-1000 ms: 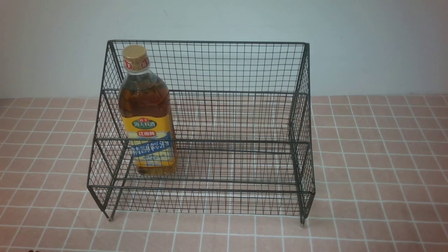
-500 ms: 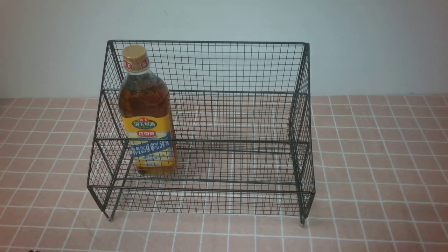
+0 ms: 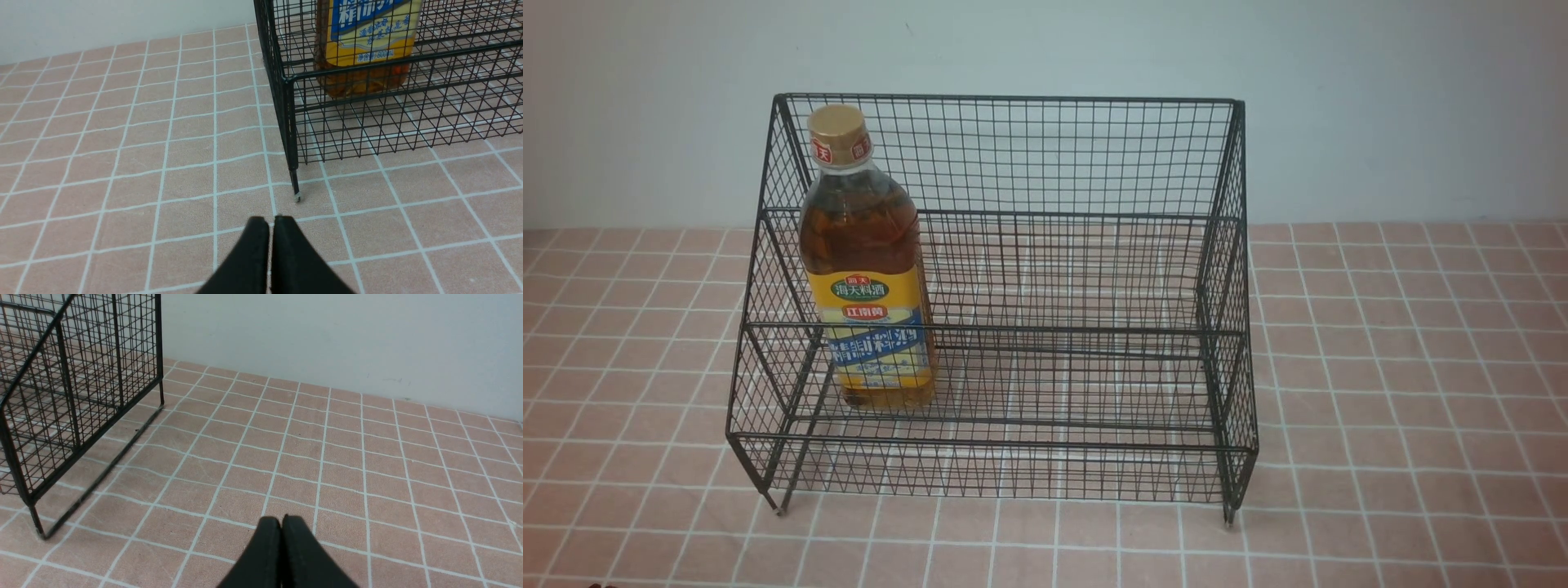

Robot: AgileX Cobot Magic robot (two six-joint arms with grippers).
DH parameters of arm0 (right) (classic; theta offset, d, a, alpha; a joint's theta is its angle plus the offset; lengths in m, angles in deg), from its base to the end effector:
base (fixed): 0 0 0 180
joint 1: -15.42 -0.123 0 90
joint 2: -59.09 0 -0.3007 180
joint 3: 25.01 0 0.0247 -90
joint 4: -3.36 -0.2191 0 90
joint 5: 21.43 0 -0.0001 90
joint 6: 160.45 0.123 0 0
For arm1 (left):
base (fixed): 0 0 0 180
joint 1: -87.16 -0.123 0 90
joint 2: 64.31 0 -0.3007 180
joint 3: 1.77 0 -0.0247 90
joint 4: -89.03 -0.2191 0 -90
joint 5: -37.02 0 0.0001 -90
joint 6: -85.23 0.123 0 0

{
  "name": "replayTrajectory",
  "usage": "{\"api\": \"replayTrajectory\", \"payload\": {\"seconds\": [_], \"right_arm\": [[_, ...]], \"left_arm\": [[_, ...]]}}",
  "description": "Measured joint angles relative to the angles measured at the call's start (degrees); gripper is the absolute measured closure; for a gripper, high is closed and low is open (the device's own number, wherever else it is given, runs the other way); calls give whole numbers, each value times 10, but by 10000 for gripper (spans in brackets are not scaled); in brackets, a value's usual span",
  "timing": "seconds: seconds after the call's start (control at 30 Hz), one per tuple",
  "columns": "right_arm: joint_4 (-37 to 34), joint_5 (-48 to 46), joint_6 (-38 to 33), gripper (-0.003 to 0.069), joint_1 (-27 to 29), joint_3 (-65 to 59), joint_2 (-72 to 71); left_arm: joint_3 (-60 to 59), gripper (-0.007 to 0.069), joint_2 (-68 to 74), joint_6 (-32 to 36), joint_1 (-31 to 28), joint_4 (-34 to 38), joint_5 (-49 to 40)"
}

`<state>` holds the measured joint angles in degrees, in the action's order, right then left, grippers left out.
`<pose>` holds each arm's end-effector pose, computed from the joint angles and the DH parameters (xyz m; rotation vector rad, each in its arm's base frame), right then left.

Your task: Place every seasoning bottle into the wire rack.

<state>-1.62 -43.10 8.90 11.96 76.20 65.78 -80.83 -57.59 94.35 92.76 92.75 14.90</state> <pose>0.0350 0.0061 0.1637 -0.1765 1.8603 -0.0009 0.0346 -0.0064 0.1611 0.2016 1.8716 -0.0221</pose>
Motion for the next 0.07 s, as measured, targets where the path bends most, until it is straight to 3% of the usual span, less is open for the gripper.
{"api": "replayTrajectory", "payload": {"seconds": [0.07], "right_arm": [[0, 0, 0, 673, 0, 0, 0]], "left_arm": [[0, 627, 0, 0, 0, 0, 0]]}}
